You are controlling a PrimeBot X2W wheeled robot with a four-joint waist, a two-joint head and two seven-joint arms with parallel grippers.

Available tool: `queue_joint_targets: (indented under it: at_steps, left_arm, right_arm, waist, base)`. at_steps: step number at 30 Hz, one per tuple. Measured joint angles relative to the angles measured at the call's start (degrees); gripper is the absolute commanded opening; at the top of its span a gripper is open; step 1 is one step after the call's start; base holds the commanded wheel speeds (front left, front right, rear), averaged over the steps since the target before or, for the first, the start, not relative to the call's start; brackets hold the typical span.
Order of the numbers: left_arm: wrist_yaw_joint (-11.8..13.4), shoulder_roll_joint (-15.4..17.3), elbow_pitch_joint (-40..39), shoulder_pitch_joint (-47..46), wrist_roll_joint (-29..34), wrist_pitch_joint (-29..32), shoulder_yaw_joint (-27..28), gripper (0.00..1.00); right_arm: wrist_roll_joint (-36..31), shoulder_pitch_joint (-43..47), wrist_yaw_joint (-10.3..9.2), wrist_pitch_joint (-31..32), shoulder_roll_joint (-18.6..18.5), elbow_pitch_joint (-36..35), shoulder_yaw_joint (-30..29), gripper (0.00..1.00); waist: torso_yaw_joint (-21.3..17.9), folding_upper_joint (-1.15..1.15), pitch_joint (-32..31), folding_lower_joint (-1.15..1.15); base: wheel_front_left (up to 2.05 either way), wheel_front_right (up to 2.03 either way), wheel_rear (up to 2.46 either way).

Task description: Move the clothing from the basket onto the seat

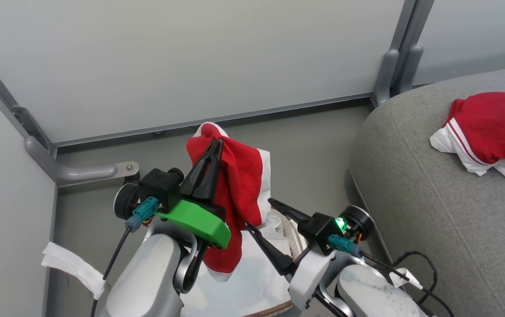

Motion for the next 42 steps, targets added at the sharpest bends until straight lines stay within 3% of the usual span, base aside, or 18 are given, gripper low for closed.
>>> queue_joint_targets:
  at_steps: [8, 22, 23, 24, 25, 26, 42]
  left_arm:
    - [0.00, -0.08, 0.00, -1.37, -0.27, -0.01, -2.56, 0.00]
    - [0.00, -0.11, -1.90, -3.87, -3.18, -0.01, -8.76, 0.00]
    - [0.00, -0.11, -2.19, -3.98, -3.67, -0.01, -9.20, 0.00]
    - [0.01, -0.11, -2.34, -4.03, -4.19, -0.01, -9.49, 0.00]
    - [0.05, -0.09, -2.46, -4.14, -4.39, -0.01, -9.99, 0.00]
    - [0.11, -0.10, -2.64, -4.27, -4.68, -0.01, -10.57, 0.00]
    - [0.86, -0.12, -2.43, -4.98, -5.36, -0.01, -11.03, 0.00]
  right_arm:
    - [0.93, -5.07, 0.00, 0.00, -0.02, 5.55, 3.49, 1.00]
    - [1.33, -7.42, 0.00, 0.00, -0.03, 9.90, 2.01, 1.00]
    - [1.45, -7.79, 0.00, -0.01, -0.03, 10.16, 1.89, 0.91]
    - [1.57, -8.00, 0.00, 0.00, -0.01, 10.43, 1.76, 0.47]
    - [1.85, -8.17, 0.00, 0.00, -0.01, 10.72, 1.63, 0.14]
    - [2.08, -8.35, 0.00, 0.00, -0.03, 11.03, 1.59, 0.00]
    - [3.79, -9.11, 0.00, 0.00, -0.02, 11.15, 1.69, 0.00]
  waist:
    - [1.97, 0.00, 1.07, 0.00]
    - [5.22, 0.00, 3.07, 0.00]
    - [5.50, 0.00, 3.25, 0.00]
    - [5.71, 0.00, 3.38, 0.00]
    - [5.97, 0.00, 3.55, 0.00]
    - [6.21, 0.00, 3.73, 0.00]
    - [6.31, 0.00, 4.79, 0.00]
  base:
    - [0.00, 0.00, 0.00]
    - [0.00, 0.00, 0.00]
    - [0.00, 0.00, 0.00]
    - [0.00, 0.00, 0.00]
    - [0.00, 0.00, 0.00]
    - [0.00, 0.00, 0.00]
    - [0.00, 0.00, 0.00]
